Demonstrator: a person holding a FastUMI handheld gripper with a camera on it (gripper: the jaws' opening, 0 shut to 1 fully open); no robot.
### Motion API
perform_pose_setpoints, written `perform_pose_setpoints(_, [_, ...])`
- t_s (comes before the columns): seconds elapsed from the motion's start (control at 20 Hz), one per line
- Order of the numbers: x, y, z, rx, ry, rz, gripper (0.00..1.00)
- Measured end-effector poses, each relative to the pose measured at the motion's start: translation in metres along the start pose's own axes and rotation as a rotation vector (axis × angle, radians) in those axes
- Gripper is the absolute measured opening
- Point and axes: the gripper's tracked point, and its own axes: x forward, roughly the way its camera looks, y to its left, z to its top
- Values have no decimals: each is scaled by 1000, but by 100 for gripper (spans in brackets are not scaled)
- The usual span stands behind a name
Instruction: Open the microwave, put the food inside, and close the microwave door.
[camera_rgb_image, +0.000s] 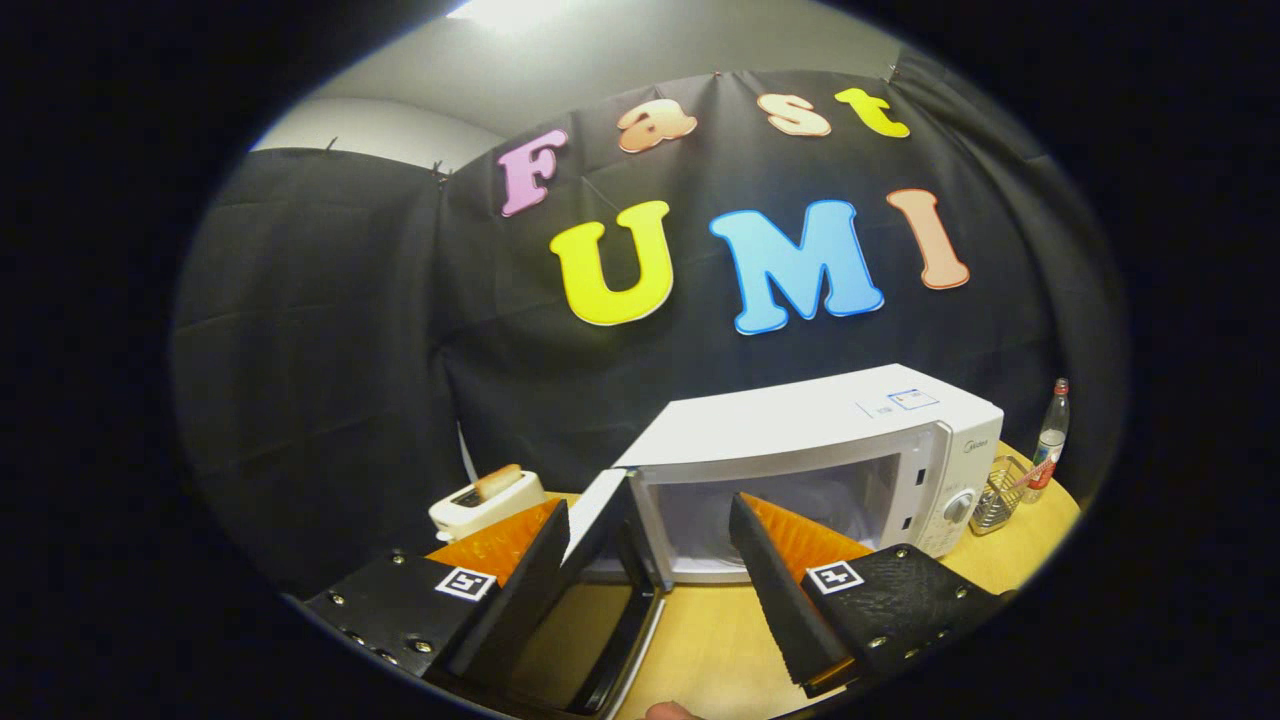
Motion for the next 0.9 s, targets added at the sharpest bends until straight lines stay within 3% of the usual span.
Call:
perform_pose_setpoints(0.3, [-58, 96, 0, -28, -2, 203, 97])
perform_pose_setpoints(0.5, [-88, 147, -23, -64, 30, 316, 97])
perform_pose_setpoints(0.8, [-105, 184, -69, -124, 124, 398, 97])
perform_pose_setpoints(0.85, [-104, 188, -81, -128, 148, 404, 95])
perform_pose_setpoints(0.9, [-102, 190, -90, -130, 168, 406, 78])
